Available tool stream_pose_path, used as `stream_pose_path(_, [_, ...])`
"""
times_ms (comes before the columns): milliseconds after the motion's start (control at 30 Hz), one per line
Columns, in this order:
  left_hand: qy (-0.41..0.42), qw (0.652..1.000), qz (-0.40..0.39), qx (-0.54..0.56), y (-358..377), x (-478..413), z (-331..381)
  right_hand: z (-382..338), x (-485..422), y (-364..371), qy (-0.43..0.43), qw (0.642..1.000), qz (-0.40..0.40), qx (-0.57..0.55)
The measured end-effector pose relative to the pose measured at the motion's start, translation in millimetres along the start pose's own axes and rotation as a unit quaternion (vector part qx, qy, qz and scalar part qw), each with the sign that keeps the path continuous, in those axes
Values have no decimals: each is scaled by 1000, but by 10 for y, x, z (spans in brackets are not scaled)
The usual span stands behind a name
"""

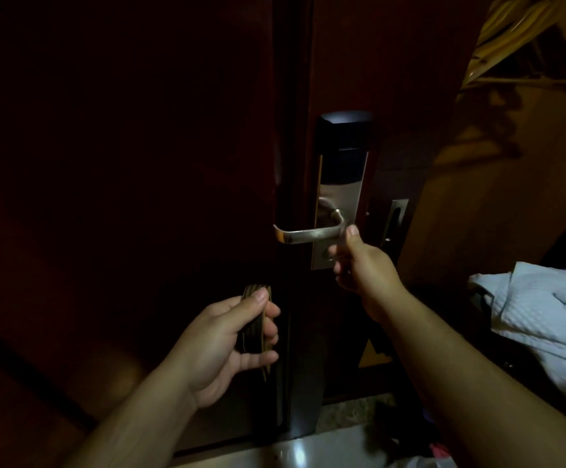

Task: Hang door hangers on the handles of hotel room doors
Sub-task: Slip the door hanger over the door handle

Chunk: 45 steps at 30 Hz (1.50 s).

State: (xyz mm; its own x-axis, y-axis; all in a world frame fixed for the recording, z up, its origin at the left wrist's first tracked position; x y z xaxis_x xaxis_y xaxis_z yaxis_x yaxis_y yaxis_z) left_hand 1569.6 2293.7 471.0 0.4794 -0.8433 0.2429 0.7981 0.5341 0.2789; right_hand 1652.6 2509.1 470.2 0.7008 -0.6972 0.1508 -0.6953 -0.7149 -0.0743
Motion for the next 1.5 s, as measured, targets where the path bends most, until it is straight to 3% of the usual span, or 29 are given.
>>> stream_pose_path(167, [9, 1000, 15, 5, 42, 55, 59, 284, 378, 40, -57, 988, -73, 120])
stream_pose_path(367, [5, 998, -6, 57, 162, 103, 75, 512, 653, 68, -97, 934, -193, 284])
stream_pose_path(533, [-21, 992, -36, 121, 296, 157, 56, 522, 795, 143, -159, 898, -212, 350])
stream_pose_path(700, [-21, 988, -42, 149, 349, 224, 81, 500, 846, 201, -198, 894, -194, 351])
stream_pose_path(933, [-3, 994, -8, 106, 296, 265, 35, 497, 849, 259, -194, 898, -202, 340])
stream_pose_path(1200, [31, 990, 33, 132, 131, 182, -5, 505, 802, 112, -152, 950, -171, 213])
stream_pose_path(1500, [34, 985, 57, 160, -5, 65, -115, 474, 683, -137, -113, 991, -32, 64])
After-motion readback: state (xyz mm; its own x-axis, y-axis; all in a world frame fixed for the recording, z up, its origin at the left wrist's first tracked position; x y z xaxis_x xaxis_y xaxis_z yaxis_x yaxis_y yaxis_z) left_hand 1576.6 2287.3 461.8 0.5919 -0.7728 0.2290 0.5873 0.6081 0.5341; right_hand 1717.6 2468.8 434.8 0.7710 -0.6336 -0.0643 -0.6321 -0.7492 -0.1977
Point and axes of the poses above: each hand's wrist, its own x-axis away from the middle knuckle, its own y-axis out of the palm, z = x × y, the point moved 5 cm from there along -x, towards the middle knuckle, and after that the axes turned 6 degrees about -z, right-handed, at the moved point
